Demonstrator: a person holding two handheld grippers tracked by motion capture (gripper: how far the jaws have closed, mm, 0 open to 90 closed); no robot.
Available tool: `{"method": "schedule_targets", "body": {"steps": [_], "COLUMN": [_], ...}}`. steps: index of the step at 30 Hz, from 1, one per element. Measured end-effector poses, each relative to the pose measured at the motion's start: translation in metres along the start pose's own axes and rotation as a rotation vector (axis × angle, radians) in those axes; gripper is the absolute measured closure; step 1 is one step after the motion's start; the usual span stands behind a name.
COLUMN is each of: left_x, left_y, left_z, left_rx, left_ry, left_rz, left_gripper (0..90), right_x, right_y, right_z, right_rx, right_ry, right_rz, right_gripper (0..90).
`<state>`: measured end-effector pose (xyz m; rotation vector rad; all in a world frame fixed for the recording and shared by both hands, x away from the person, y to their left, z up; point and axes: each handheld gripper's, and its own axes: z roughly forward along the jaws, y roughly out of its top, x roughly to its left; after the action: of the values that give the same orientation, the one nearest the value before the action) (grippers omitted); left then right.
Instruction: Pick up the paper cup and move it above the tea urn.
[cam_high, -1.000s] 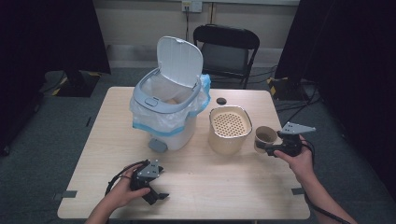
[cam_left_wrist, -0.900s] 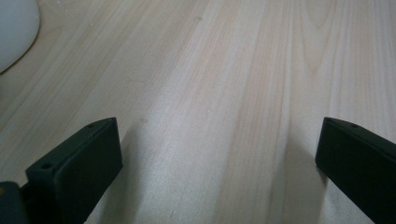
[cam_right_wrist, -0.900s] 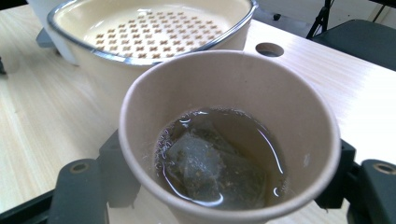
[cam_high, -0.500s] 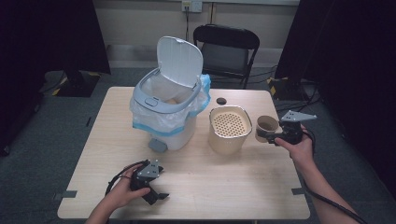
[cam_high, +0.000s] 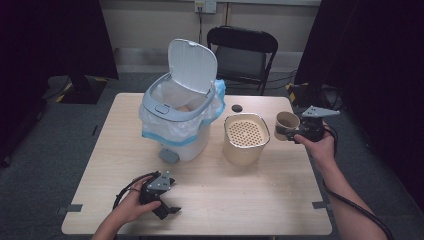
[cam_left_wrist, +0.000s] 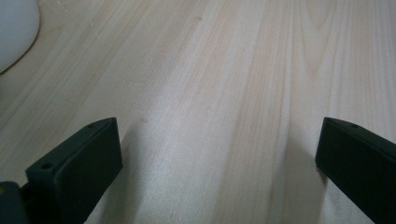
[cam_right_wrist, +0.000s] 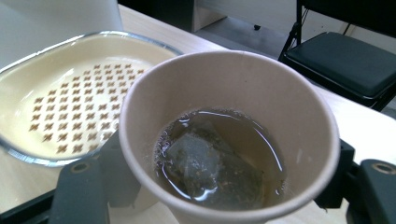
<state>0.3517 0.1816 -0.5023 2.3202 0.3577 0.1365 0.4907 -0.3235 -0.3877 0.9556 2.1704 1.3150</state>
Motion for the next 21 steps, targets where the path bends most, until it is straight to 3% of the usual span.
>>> {"method": "schedule_targets", "body": {"steps": [10, 21], "left_x": [0.0, 0.0], "left_y": [0.0, 0.0], "left_z": [0.0, 0.0], "left_rx": [-0.003, 0.0], "left_ry": [-0.001, 0.0], "left_rz": [-0.001, 0.0], "left_gripper": [0.0, 0.0], "right_x": [-0.018, -0.027], "right_y": [0.015, 0.03], "right_z": [0.005, 0.02], "right_rx": [0.007, 0.003], "right_ry": [-0.038, -0.053], "right_rz": [0.008, 0.003], "right_gripper": [27.4, 27.4]}}
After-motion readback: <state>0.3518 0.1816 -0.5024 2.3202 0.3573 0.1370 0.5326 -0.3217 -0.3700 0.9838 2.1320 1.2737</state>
